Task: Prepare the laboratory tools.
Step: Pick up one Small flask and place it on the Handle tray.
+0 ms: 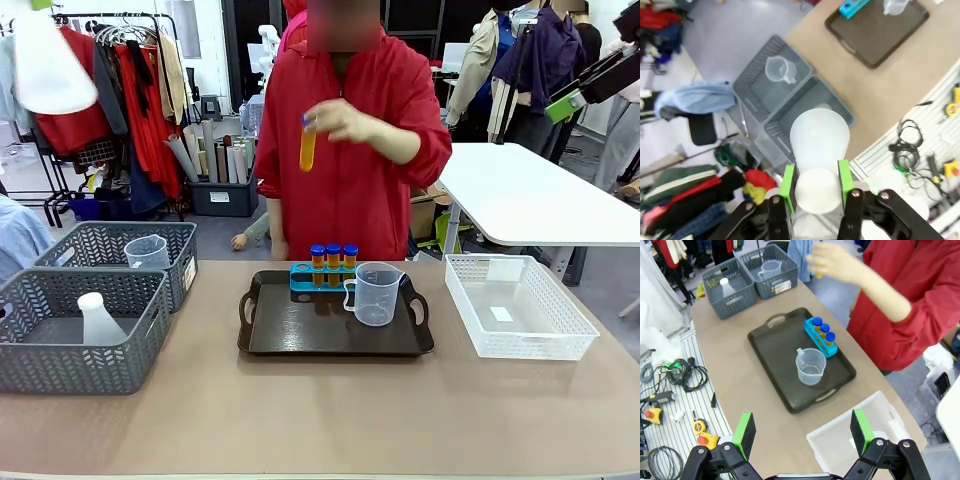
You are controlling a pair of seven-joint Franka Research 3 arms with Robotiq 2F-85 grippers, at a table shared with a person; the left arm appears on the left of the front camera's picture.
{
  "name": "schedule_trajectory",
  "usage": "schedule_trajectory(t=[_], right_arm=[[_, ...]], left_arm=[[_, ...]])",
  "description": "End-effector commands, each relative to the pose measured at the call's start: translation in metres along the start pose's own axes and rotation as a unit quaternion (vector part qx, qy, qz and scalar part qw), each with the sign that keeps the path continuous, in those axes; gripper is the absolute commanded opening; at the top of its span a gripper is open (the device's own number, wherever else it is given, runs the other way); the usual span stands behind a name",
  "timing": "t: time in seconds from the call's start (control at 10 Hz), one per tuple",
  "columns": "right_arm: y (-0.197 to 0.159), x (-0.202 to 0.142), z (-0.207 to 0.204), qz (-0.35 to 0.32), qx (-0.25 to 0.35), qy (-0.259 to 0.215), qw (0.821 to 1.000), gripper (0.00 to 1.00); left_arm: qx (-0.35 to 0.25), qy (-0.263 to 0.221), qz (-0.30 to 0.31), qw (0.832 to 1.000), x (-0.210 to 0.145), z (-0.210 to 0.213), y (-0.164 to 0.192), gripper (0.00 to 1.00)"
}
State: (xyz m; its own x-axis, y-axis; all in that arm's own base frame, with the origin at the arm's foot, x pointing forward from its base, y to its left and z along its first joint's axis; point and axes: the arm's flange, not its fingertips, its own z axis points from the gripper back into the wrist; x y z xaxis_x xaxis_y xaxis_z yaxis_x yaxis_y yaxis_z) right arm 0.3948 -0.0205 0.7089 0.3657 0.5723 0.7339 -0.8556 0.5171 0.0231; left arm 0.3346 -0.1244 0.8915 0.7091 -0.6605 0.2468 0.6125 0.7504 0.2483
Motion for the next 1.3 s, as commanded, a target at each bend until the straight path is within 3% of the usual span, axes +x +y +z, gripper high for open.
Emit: schedule_trajectory(t=[0.0, 0.5, 0.6, 0.7, 1.2], right_arm=[[0.001, 0.001, 0.001, 0.003, 0.005, -0.007, 1.000, 1.00], [0.001, 0.001, 0.001, 0.003, 0.005, -0.007, 1.000, 1.00], [0.001, 0.001, 0.001, 0.003, 0.005, -0.007, 1.000, 1.00], [0.001, 0.001, 0.001, 0.003, 0.005, -0.007, 1.000, 1.00], [0.001, 0.001, 0.001, 0.003, 0.005, -0.007, 1.000, 1.00]], left_arm=[[0.005, 0.000, -0.036, 0.999, 0.026, -0.008, -0.017, 0.00], [-0.046, -0.008, -0.101, 0.994, 0.066, -0.048, -0.071, 0.00], [-0.058, -0.026, -0.106, 0.992, 0.067, -0.052, -0.068, 0.00], [-0.035, -0.001, -0.099, 0.994, 0.071, -0.045, -0.069, 0.00], [-0.042, -0.006, -0.101, 0.994, 0.073, -0.049, -0.072, 0.00]])
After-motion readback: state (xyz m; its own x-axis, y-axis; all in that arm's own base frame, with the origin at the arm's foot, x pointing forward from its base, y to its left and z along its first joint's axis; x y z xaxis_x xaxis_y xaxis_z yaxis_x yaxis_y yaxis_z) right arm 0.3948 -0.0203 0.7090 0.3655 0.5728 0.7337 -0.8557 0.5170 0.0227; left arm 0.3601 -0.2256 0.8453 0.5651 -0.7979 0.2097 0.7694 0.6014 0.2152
